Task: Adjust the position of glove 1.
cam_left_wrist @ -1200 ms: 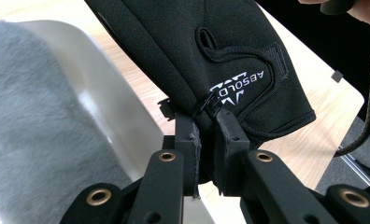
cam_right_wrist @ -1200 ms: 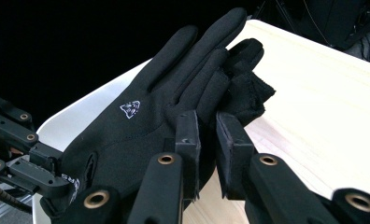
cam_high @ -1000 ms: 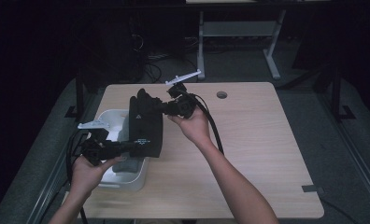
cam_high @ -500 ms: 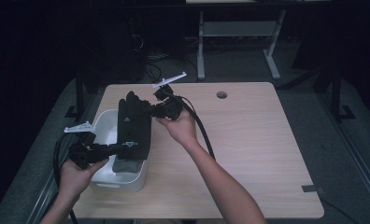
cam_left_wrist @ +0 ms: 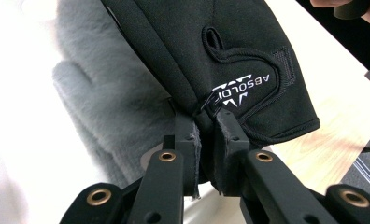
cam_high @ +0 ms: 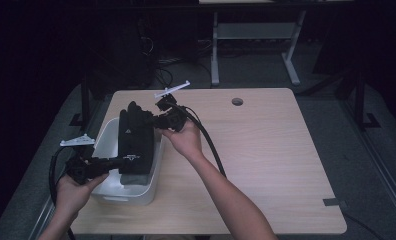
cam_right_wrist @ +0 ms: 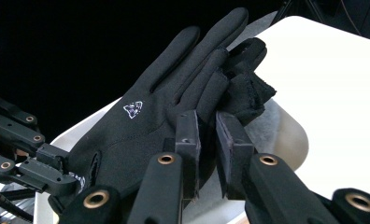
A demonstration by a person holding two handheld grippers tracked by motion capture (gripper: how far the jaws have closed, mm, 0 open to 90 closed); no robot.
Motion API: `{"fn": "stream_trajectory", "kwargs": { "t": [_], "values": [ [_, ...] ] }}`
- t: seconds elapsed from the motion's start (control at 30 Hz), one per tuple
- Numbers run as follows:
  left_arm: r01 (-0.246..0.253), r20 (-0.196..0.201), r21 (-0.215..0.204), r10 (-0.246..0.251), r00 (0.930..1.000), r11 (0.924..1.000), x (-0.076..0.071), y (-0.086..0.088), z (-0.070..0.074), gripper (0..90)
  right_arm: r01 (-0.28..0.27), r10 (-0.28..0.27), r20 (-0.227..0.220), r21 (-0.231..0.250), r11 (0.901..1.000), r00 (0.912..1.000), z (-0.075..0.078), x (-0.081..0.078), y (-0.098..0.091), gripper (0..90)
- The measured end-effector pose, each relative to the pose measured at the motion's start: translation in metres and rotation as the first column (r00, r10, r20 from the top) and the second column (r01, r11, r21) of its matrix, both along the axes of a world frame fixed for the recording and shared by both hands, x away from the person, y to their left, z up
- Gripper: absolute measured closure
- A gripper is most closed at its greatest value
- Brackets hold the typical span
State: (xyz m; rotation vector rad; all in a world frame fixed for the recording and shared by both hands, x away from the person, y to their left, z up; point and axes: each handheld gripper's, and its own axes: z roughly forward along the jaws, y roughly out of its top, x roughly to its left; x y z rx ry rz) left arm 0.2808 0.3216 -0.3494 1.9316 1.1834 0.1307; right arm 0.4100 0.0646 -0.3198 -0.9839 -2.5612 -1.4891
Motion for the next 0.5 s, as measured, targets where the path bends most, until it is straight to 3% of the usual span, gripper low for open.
{"fn": "stream_trajectory", "kwargs": {
  "t": [0.33, 0.5],
  "values": [
    [-0.017, -0.029, 0.017, 0.017, 0.9994, 0.9997, 0.0, 0.008, -0.011, 81.4, -0.013, 0.012, -0.012, -0.005, 0.9999, 0.9998, -0.012, -0.001, 0.009, 80.0],
    [-0.022, -0.044, 0.047, 0.024, 0.9987, 0.9987, 0.002, 0.01, -0.016, 81.3, -0.011, 0.011, -0.026, -0.007, 0.9999, 0.9996, -0.02, -0.001, 0.01, 80.0]
  ]
}}
